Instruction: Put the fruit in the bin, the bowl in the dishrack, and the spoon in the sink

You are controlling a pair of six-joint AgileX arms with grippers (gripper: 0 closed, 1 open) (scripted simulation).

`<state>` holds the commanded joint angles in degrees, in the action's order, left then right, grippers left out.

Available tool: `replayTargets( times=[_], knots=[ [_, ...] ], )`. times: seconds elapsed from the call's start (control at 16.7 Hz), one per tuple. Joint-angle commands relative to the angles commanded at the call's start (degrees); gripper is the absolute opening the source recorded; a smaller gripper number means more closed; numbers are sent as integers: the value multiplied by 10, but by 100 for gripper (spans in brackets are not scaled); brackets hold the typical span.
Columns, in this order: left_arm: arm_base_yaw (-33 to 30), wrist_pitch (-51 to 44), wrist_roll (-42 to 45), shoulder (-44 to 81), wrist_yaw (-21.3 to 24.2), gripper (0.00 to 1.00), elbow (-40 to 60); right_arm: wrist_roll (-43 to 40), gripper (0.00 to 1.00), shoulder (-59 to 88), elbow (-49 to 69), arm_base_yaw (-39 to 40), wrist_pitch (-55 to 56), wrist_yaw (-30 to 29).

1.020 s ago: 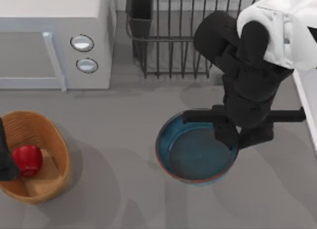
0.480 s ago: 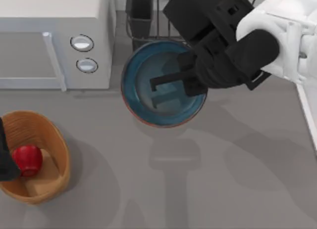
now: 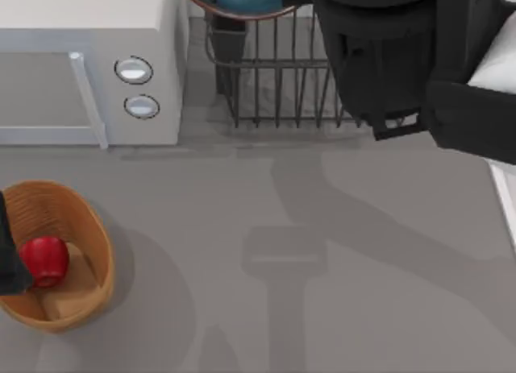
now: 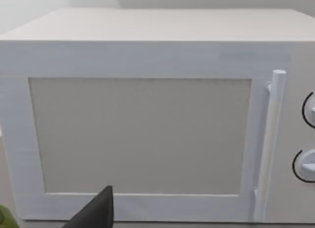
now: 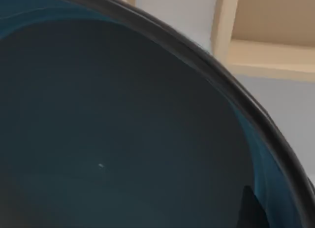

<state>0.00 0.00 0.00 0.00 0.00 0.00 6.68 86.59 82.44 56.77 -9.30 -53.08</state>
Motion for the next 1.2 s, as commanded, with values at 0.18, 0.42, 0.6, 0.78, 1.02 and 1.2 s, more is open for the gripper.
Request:
replayTargets(
  times=[0.18, 0.42, 0.6, 0.78, 1.02, 1.2],
  knots=[
    [0, 0, 0, 0, 0, 100, 0, -40, 0, -33, -1, 22, 66, -64],
    [0, 0, 0, 0, 0, 100, 0, -49, 0, -40, -1, 27, 80, -77],
    [0, 0, 0, 0, 0, 100, 0, -48, 0, -37, 0, 23, 80, -76],
    [0, 0, 0, 0, 0, 100, 0, -48, 0, -1, -2, 1, 117, -54],
    [0, 0, 0, 0, 0, 100, 0, -51, 0, 112, -16, -65, 248, 10],
    [0, 0, 0, 0, 0, 100, 0, -55, 0, 206, -36, -127, 376, 71]
  ],
)
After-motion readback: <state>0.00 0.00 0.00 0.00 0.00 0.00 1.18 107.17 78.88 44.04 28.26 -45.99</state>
